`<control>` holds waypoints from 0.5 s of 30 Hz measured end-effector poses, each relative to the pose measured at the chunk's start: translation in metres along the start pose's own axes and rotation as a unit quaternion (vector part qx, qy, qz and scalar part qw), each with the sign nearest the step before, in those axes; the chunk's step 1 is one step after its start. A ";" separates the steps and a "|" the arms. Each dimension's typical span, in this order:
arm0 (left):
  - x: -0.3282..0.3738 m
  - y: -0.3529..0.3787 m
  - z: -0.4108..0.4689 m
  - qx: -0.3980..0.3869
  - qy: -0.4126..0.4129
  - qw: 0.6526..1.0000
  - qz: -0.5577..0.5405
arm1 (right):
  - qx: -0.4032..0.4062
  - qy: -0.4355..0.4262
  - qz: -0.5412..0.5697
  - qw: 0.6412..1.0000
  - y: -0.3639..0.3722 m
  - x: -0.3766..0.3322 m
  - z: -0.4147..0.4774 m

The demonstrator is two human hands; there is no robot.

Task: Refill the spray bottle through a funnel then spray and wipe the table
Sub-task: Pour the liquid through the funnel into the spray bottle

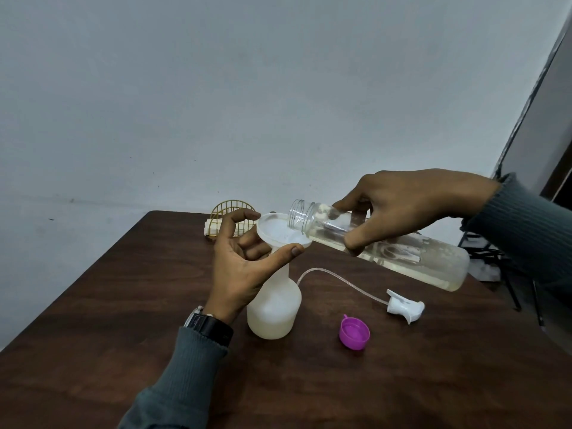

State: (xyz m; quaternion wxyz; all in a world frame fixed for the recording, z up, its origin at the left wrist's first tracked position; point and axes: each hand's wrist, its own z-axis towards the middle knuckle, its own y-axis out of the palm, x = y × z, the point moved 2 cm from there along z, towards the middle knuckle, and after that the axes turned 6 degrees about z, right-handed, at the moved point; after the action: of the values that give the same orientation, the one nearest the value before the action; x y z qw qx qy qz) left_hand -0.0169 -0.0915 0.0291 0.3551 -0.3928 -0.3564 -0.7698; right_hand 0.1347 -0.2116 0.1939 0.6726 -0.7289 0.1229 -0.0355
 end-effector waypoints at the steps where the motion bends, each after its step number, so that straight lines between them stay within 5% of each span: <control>1: 0.000 0.000 0.000 -0.001 0.000 1.000 0.000 | 0.000 0.000 0.001 1.000 0.000 0.000 0.000; 15: -0.002 -0.001 0.001 -0.004 0.008 1.000 -0.005 | 0.003 -0.003 -0.012 1.000 0.001 0.001 0.002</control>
State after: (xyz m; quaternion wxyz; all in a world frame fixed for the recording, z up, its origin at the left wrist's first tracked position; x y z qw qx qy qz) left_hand -0.0164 -0.0895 0.0275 0.3527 -0.3864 -0.3521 -0.7761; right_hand 0.1358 -0.2097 0.1928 0.6745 -0.7285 0.1122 -0.0421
